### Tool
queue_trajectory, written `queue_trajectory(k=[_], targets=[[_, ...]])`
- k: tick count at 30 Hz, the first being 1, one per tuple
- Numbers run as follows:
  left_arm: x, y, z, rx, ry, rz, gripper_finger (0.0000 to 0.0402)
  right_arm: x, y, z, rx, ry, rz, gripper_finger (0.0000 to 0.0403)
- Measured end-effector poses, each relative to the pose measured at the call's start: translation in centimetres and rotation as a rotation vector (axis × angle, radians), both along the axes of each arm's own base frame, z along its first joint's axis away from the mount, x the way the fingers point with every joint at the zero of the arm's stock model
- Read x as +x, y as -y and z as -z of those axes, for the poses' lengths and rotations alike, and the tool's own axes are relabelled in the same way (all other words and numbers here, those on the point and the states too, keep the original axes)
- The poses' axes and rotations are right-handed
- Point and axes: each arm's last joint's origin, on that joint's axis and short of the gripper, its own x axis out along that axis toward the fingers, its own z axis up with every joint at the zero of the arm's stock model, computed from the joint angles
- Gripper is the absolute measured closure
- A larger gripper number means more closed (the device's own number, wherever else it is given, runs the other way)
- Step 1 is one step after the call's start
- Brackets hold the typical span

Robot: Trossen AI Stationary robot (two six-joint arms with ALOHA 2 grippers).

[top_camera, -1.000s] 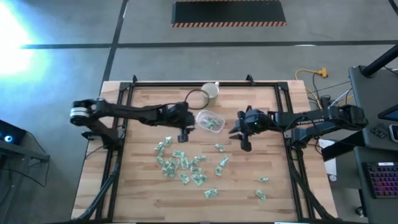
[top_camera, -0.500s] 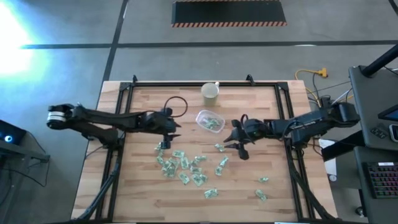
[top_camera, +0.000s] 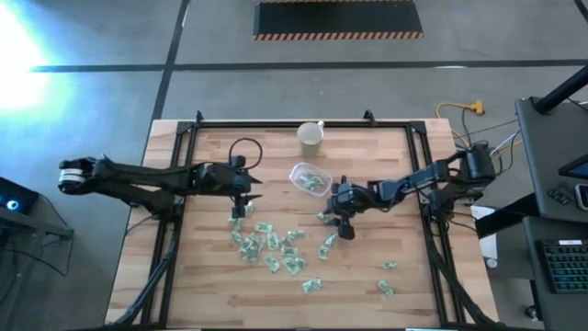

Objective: Pick and place items into bin
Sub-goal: Put the green stevia packet into the transparent bin

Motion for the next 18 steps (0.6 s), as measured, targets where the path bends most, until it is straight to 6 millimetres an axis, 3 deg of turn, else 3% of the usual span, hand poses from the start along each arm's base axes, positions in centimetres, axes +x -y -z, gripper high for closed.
queue_trajectory(k=[11, 18], targets=[[0.27, -0.02, 0.17, 0.0, 0.002, 0.0, 0.0233, -0.08, 0.15, 0.73, -0.011, -0.066, 0.067, 0.023], [0.31, -0.02, 0.2, 0.0, 0.002, 0.0, 0.0233, -0.25, 0.24, 0.83, -0.038, -0.087, 0.087, 0.0276]])
